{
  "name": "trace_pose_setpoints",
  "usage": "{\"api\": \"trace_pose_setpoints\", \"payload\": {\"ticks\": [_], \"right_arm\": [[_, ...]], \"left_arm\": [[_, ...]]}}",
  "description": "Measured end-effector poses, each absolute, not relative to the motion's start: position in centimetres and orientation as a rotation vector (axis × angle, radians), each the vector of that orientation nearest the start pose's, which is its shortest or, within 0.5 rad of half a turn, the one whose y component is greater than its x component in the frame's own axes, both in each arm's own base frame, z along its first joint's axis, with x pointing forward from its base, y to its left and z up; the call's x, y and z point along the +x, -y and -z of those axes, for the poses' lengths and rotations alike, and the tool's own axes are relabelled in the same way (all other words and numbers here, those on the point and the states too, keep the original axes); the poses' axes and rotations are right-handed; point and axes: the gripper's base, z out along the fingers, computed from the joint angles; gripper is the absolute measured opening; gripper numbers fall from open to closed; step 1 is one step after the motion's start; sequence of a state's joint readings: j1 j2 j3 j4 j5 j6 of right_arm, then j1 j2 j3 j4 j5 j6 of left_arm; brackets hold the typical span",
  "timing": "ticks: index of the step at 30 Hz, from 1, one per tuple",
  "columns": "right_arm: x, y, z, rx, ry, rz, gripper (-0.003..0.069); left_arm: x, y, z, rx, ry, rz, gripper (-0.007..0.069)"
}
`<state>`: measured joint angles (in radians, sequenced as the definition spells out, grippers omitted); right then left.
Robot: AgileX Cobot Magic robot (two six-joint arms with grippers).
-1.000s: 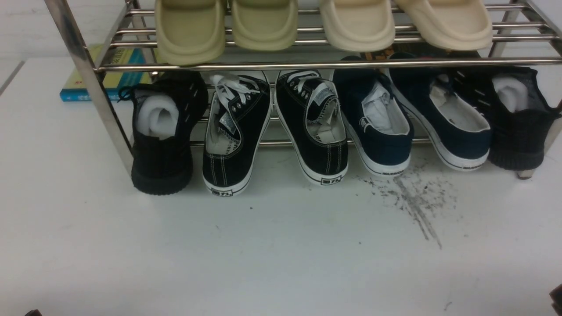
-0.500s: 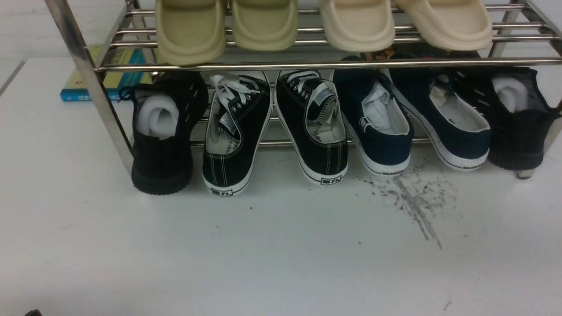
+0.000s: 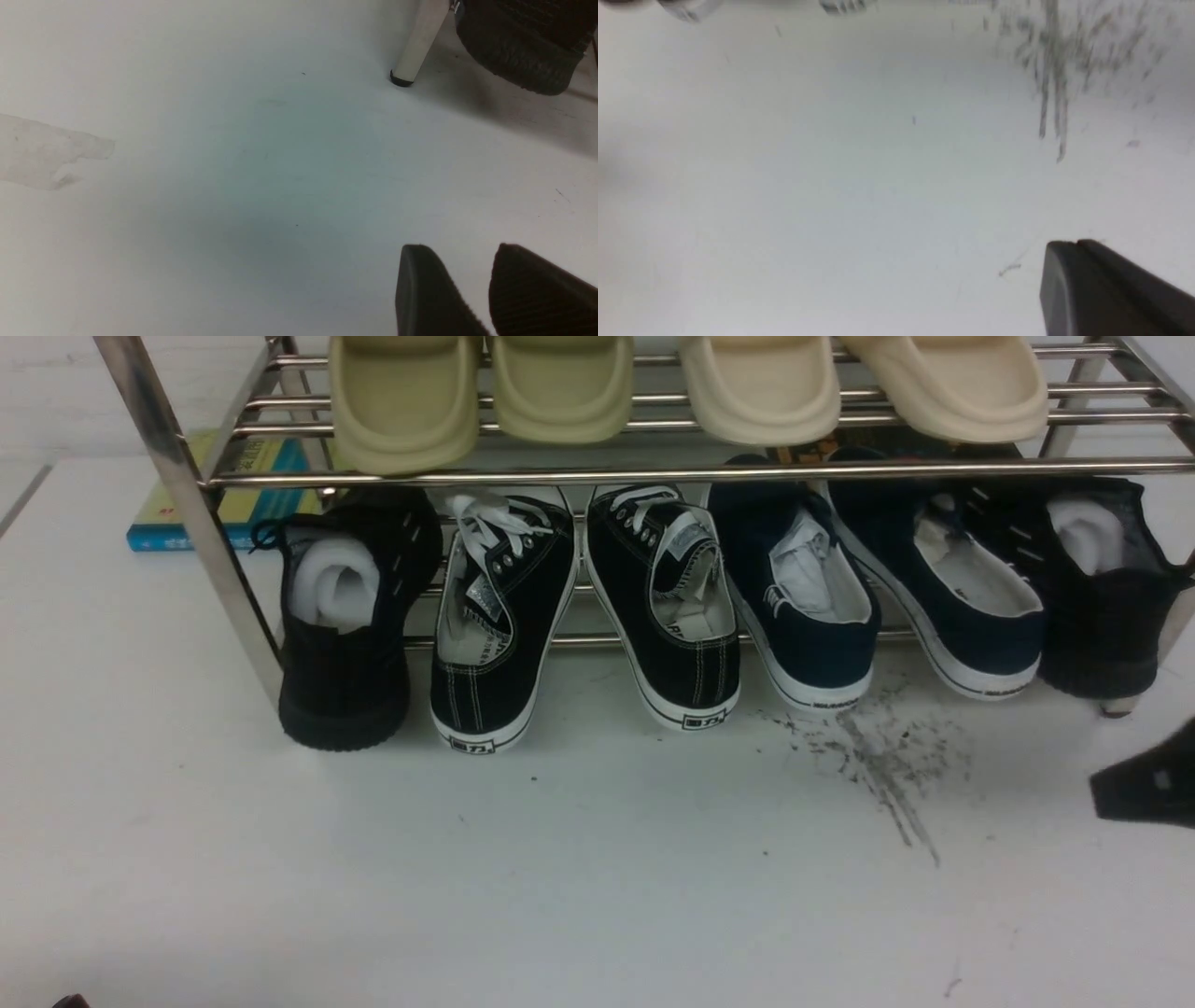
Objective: Take the shoes off the shelf with your hand on the white table.
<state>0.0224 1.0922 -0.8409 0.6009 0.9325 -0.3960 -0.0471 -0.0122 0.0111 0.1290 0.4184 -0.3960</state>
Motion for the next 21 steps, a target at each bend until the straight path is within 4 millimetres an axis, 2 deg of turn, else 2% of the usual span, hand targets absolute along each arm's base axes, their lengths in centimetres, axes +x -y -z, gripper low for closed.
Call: {"api": "trace_pose_setpoints", "payload": {"ticks": [2,3,5,7,11,12,13,15,17,18,21], "right_arm": [[22.5,-6.2,-30.0,-0.335,-2.553,-0.656,0.0035],[22.5,-6.2,-30.2,-0.335,-2.546,-0.654,0.0035],[24.7,-8.2,-30.4,-0.416,-2.521,-0.65,0.0069],[25.6,-9.0,-30.3,-0.433,-2.507,-0.628,0.0086],[29.0,-11.1,-30.7,-0.395,-2.427,-0.509,0.0174],[29.2,-11.2,-30.8,-0.387,-2.413,-0.504,0.0178],[30.2,-11.5,-30.9,-0.334,-2.385,-0.488,0.0224],[31.1,-11.6,-31.0,-0.27,-2.34,-0.482,0.0269],[31.5,-11.6,-30.9,-0.24,-2.322,-0.48,0.0292],[32.2,-11.7,-30.5,-0.205,-2.298,-0.475,0.0323],[33.3,-11.8,-29.5,-0.175,-2.282,-0.461,0.0348]], "left_arm": [[5.1,-0.2,-17.3,-0.254,-1.884,0.171,0.0242],[5.1,-0.2,-17.3,-0.254,-1.884,0.171,0.0242],[5.1,-0.2,-17.3,-0.254,-1.884,0.171,0.0242],[5.1,-0.2,-17.3,-0.254,-1.884,0.171,0.0242],[5.1,-0.2,-17.3,-0.254,-1.884,0.171,0.0242],[5.1,-0.2,-17.3,-0.254,-1.884,0.171,0.0242],[5.1,-0.2,-17.3,-0.254,-1.884,0.171,0.0242],[5.1,-0.2,-17.3,-0.254,-1.884,0.171,0.0242],[5.1,-0.2,-17.3,-0.254,-1.884,0.171,0.0242],[5.1,-0.2,-17.3,-0.254,-1.884,0.171,0.0242],[5.1,-0.2,-17.3,-0.254,-1.884,0.171,0.0242]]}}
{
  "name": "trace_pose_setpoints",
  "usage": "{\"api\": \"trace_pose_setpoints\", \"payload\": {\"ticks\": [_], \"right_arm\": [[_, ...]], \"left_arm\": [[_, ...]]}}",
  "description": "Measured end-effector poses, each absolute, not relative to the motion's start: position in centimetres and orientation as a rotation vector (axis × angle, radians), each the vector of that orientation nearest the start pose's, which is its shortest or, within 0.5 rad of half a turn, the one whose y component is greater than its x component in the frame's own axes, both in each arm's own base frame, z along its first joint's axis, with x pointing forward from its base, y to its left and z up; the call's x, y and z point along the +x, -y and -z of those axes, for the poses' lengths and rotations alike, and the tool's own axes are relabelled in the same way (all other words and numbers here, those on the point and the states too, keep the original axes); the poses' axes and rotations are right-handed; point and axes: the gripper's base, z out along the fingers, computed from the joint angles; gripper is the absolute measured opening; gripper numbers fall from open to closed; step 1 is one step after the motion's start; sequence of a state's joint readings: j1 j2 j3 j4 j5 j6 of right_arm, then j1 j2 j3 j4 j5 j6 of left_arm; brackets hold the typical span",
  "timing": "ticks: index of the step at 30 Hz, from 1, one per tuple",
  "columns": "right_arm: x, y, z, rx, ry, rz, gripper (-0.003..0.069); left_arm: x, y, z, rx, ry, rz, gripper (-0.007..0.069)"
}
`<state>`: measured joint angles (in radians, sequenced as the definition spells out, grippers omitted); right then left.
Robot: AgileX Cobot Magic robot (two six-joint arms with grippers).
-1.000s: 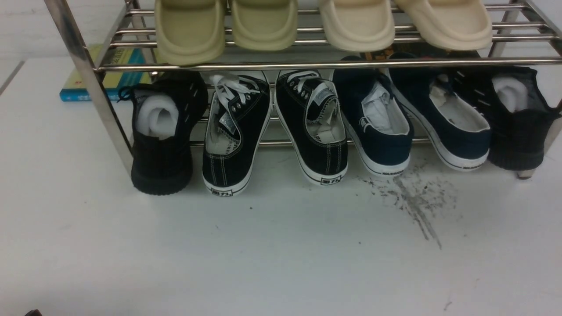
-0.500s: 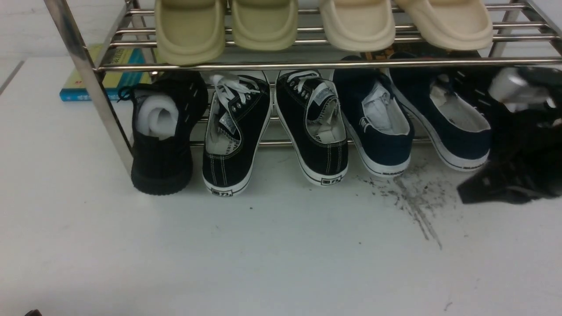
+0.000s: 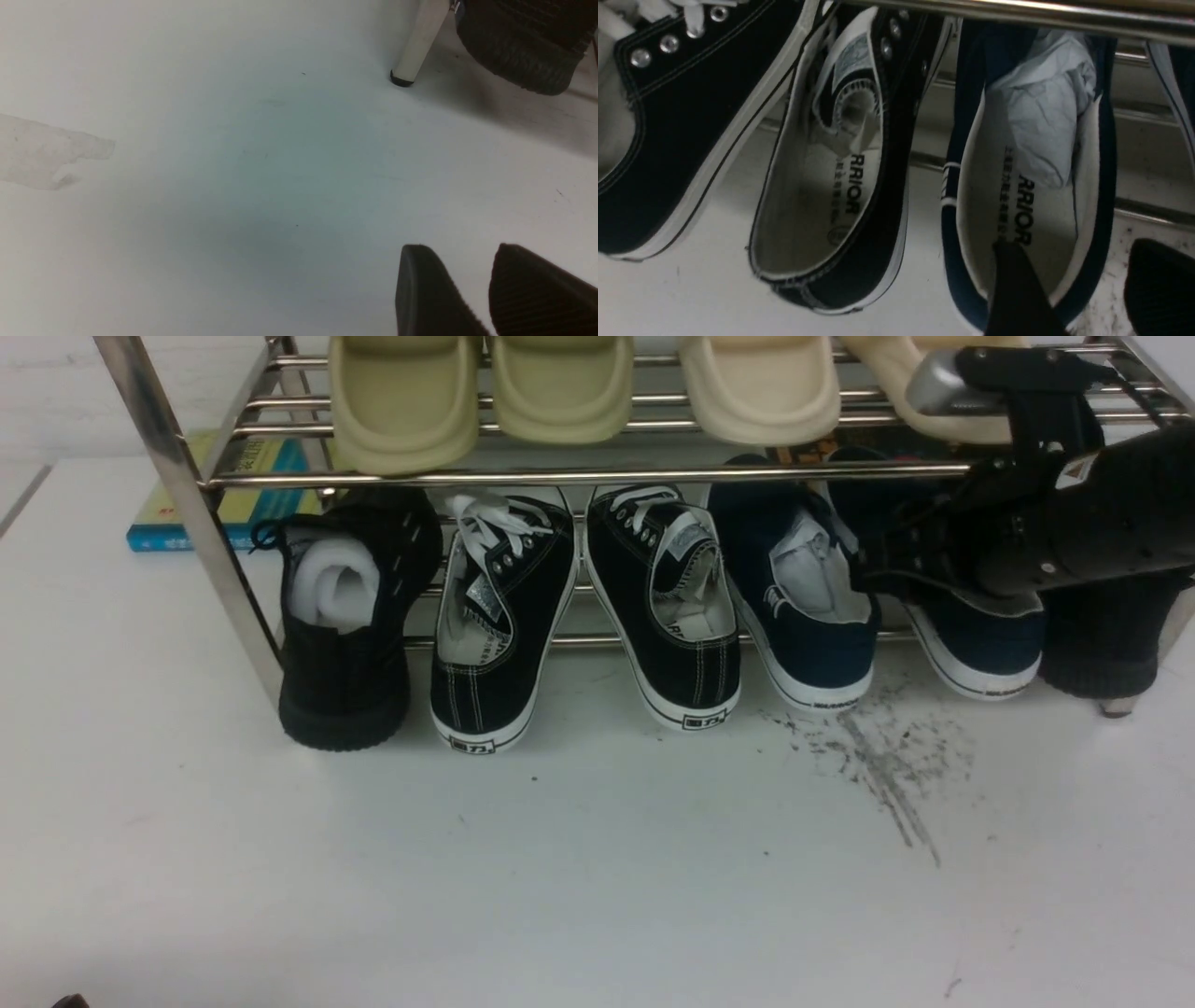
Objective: Take the shoes off the shelf with your hand on the white table.
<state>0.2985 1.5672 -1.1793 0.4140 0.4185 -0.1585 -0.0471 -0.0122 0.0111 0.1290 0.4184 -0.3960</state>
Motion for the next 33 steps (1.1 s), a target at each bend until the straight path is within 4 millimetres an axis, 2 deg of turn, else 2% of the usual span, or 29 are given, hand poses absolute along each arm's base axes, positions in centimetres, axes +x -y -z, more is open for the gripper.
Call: {"api": "trace_pose_setpoints", "payload": {"ticks": [12,16,18,19,21,23,25,33], "right_arm": [[37.0,-12.2,-24.4,-0.102,-2.272,-0.393,0.0353],[37.6,-12.2,-23.5,-0.092,-2.258,-0.375,0.0348],[37.8,-12.3,-23.4,-0.093,-2.251,-0.368,0.0322],[37.8,-12.3,-23.4,-0.094,-2.25,-0.368,0.0318],[37.8,-12.3,-23.3,-0.111,-2.253,-0.359,0.0228],[37.6,-12.3,-23.5,-0.126,-2.264,-0.357,0.0103],[37.1,-12.2,-23.9,-0.147,-2.283,-0.359,0.0038],[33.9,-11.8,-27.7,-0.241,-2.356,-0.391,0.0038]], "left_arm": [[5.1,-0.2,-17.3,-0.254,-1.884,0.171,0.0242],[5.1,-0.2,-17.3,-0.254,-1.884,0.171,0.0242],[5.1,-0.2,-17.3,-0.254,-1.884,0.171,0.0242],[5.1,-0.2,-17.3,-0.254,-1.884,0.171,0.0242],[5.1,-0.2,-17.3,-0.254,-1.884,0.171,0.0242],[5.1,-0.2,-17.3,-0.254,-1.884,0.171,0.0242],[5.1,-0.2,-17.3,-0.254,-1.884,0.171,0.0242],[5.1,-0.2,-17.3,-0.254,-1.884,0.171,0.0242]]}}
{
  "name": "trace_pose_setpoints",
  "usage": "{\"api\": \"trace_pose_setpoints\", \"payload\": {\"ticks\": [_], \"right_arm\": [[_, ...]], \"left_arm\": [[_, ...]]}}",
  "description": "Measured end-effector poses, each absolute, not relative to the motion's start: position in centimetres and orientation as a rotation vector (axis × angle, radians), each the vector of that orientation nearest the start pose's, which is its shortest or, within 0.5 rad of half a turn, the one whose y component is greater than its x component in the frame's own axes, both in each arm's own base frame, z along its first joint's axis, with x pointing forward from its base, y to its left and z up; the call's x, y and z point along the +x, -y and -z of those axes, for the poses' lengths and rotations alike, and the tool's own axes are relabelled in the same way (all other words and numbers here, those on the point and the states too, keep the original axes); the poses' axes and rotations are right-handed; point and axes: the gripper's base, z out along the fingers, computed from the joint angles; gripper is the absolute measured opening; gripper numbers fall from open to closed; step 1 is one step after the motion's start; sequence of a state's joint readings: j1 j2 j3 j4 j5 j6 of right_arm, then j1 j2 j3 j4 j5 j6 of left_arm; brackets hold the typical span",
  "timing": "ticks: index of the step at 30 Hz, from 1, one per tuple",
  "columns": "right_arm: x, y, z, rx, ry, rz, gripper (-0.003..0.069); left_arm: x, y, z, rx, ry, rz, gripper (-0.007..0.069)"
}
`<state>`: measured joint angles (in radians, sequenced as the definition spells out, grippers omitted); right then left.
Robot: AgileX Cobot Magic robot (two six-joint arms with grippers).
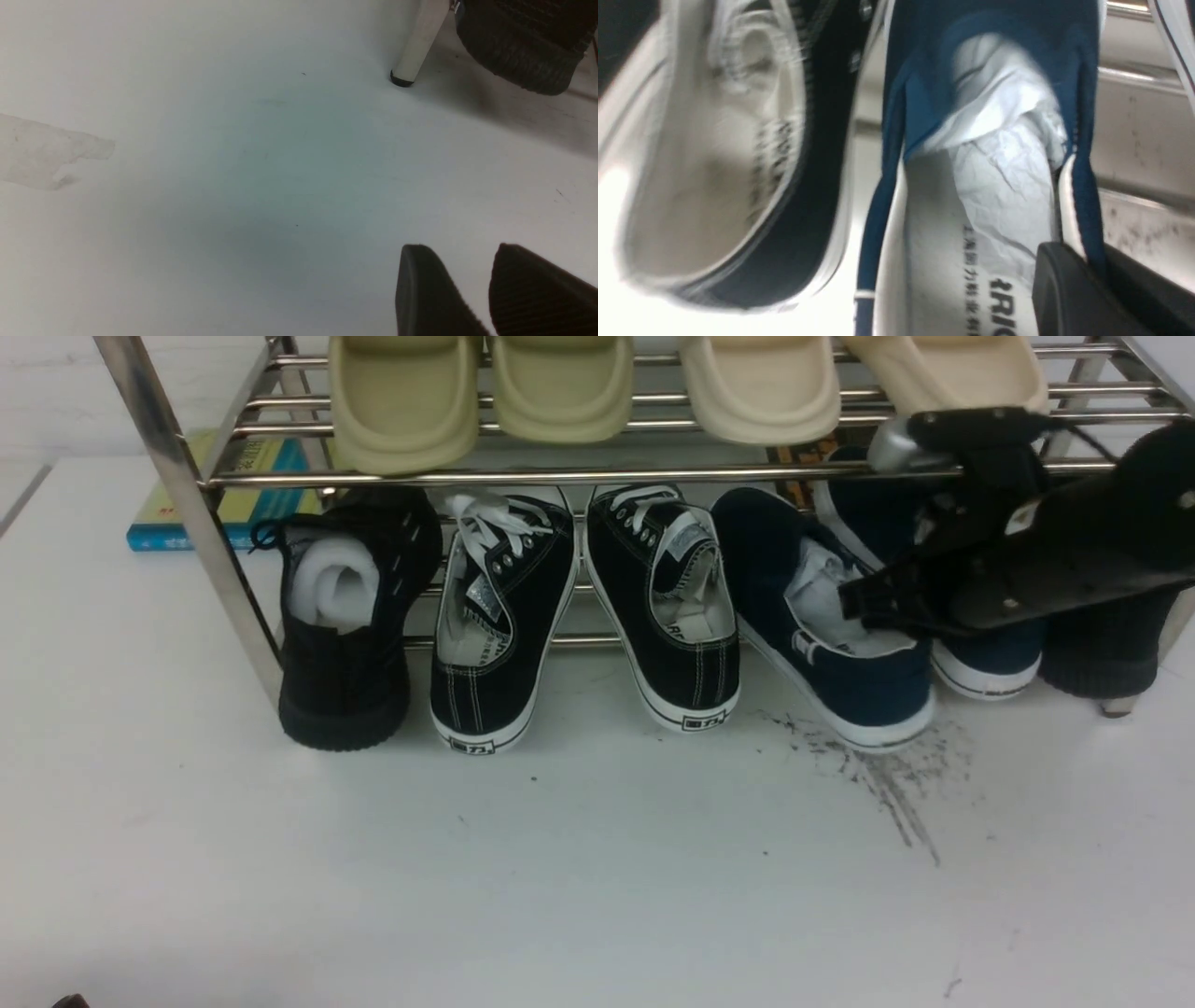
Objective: Take the shoes off the shelf with your hand on the white table.
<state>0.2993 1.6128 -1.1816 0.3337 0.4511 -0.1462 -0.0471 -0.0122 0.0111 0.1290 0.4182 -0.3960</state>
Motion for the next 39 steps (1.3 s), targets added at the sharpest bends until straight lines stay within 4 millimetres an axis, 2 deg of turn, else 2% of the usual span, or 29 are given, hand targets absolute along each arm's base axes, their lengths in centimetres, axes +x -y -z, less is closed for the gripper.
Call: {"api": "trace_pose_setpoints", "payload": {"ticks": [1,2,6,10,11,13,14,16,19,22,25,31,34,39], "right_arm": [[32.9,-11.6,-28.9,-0.256,-2.352,-0.4,0.0038],[32.7,-11.6,-29.2,-0.261,-2.353,-0.402,0.0038],[28.8,-10.7,-32.8,-0.306,-2.38,-0.43,0.0038],[25.6,-9.8,-34.6,-0.306,-2.406,-0.441,0.0038],[23.6,-9.2,-35.2,-0.284,-2.433,-0.449,0.0038],[22.5,-8.9,-35.4,-0.267,-2.444,-0.453,0.0038],[20.5,-8.2,-35.2,-0.229,-2.468,-0.462,0.0038],[19.1,-7.8,-35.1,-0.185,-2.48,-0.478,0.0038],[16.3,-7.1,-32.9,-0.051,-2.548,-0.521,0.0038],[15.1,-6.8,-30.8,0.032,-2.61,-0.551,0.0038],[14.7,-7.0,-29.6,0.063,-2.654,-0.584,0.0038],[14.5,-8.8,-29.3,0.055,-2.608,-0.703,0.0038],[14.7,-10.8,-29.1,0.048,-2.58,-0.78,0.0038],[15.4,-14.6,-26.7,0.003,-2.658,-0.768,0.0038]], "left_arm": [[5.1,-0.2,-17.3,-0.254,-1.884,0.171,0.0242],[5.1,-0.2,-17.3,-0.254,-1.884,0.171,0.0242],[5.1,-0.2,-17.3,-0.254,-1.884,0.171,0.0242],[5.1,-0.2,-17.3,-0.254,-1.884,0.171,0.0242],[5.1,-0.2,-17.3,-0.254,-1.884,0.171,0.0242],[5.1,-0.2,-17.3,-0.254,-1.884,0.171,0.0242],[5.1,-0.2,-17.3,-0.254,-1.884,0.171,0.0242],[5.1,-0.2,-17.3,-0.254,-1.884,0.171,0.0242],[5.1,-0.2,-17.3,-0.254,-1.884,0.171,0.0242],[5.1,-0.2,-17.3,-0.254,-1.884,0.171,0.0242],[5.1,-0.2,-17.3,-0.254,-1.884,0.171,0.0242],[5.1,-0.2,-17.3,-0.254,-1.884,0.171,0.0242],[5.1,-0.2,-17.3,-0.254,-1.884,0.171,0.0242],[5.1,-0.2,-17.3,-0.254,-1.884,0.171,0.0242]]}}
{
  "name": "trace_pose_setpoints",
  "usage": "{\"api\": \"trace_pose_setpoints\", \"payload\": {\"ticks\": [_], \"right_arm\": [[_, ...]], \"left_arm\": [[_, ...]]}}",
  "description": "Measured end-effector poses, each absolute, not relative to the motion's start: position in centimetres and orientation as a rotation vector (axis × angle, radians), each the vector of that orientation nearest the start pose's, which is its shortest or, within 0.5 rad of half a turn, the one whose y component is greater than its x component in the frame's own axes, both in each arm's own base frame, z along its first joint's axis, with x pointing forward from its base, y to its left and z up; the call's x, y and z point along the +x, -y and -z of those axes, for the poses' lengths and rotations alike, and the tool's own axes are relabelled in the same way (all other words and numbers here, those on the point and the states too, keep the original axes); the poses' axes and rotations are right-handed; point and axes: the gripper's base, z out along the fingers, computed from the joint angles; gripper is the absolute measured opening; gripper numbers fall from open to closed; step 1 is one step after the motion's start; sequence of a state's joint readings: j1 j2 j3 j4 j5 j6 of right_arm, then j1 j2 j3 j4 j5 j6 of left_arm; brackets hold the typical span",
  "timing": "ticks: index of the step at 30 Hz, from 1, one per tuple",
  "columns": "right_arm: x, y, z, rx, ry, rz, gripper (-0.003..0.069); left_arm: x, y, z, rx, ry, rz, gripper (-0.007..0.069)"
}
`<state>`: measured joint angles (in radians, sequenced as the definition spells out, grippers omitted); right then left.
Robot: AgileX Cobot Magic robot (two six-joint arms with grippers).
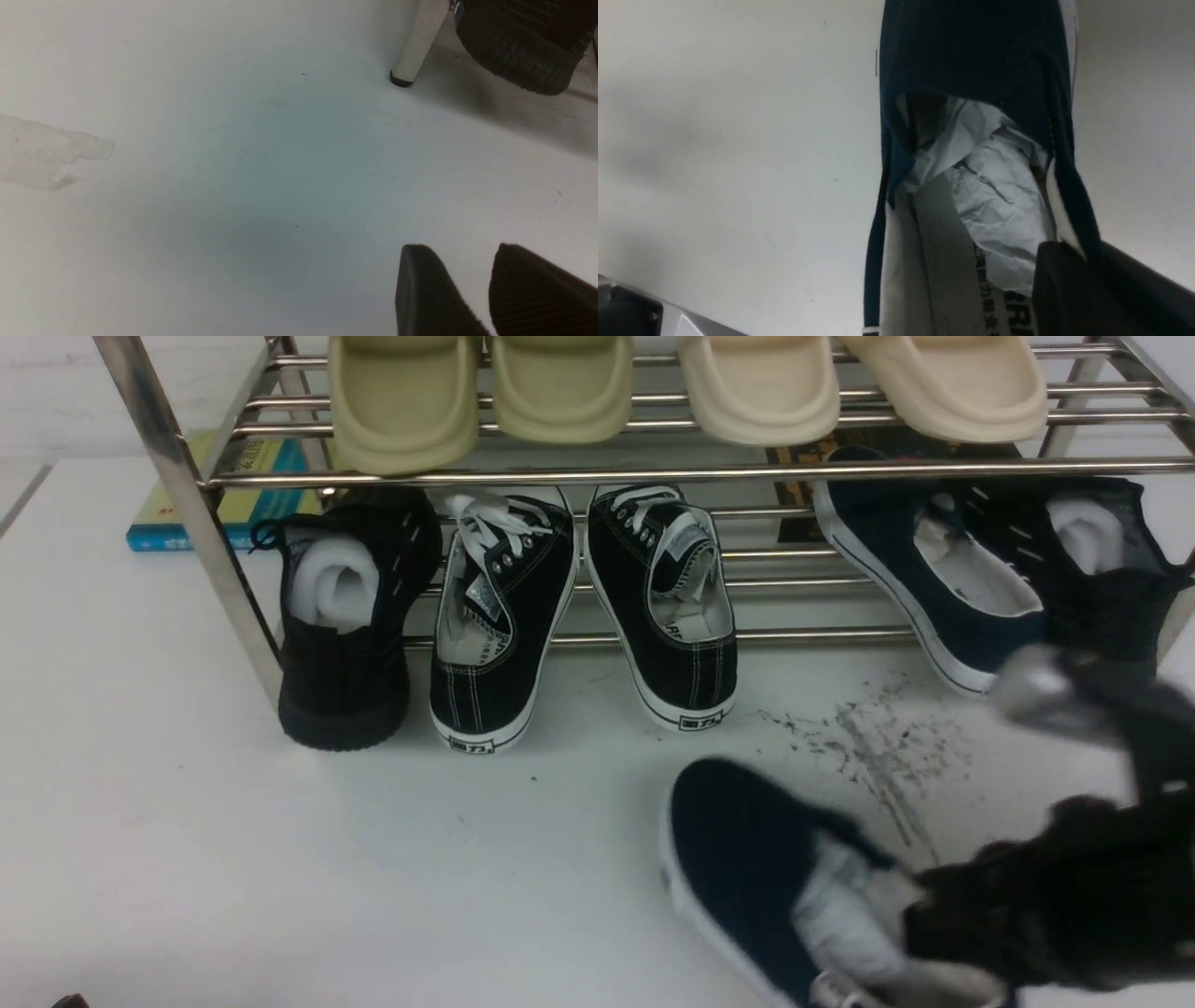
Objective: Take the shoes off the shelf with your hand on the white table.
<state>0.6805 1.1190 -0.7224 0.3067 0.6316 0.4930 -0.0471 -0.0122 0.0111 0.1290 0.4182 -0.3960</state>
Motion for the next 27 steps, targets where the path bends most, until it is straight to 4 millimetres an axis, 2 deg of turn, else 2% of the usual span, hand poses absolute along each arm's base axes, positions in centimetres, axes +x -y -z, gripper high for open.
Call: {"api": "trace_pose_setpoints", "payload": {"ticks": [1,2,5,10,20,25,27], "right_arm": [[15.7,-15.6,-25.8,0.001,-2.68,-0.753,0.0038],[15.8,-15.8,-25.7,0.003,-2.675,-0.756,0.0038],[16.6,-17.8,-23.8,0.043,-2.685,-0.74,0.0038],[17.9,-19.0,-21.9,0.164,-2.674,-0.75,0.0038],[17.4,-21.8,-19.4,0.304,-2.71,-0.802,0.0061],[17.3,-22.3,-17.8,0.396,-2.768,-0.763,0.0126],[17.4,-22.4,-17.8,0.418,-2.762,-0.775,0.0216]], "left_arm": [[5.1,-0.2,-17.3,-0.254,-1.884,0.171,0.0242],[5.1,-0.2,-17.3,-0.254,-1.884,0.171,0.0242],[5.1,-0.2,-17.3,-0.254,-1.884,0.171,0.0242],[5.1,-0.2,-17.3,-0.254,-1.884,0.171,0.0242],[5.1,-0.2,-17.3,-0.254,-1.884,0.171,0.0242],[5.1,-0.2,-17.3,-0.254,-1.883,0.172,0.0242],[5.1,-0.2,-17.3,-0.254,-1.883,0.172,0.0242]]}}
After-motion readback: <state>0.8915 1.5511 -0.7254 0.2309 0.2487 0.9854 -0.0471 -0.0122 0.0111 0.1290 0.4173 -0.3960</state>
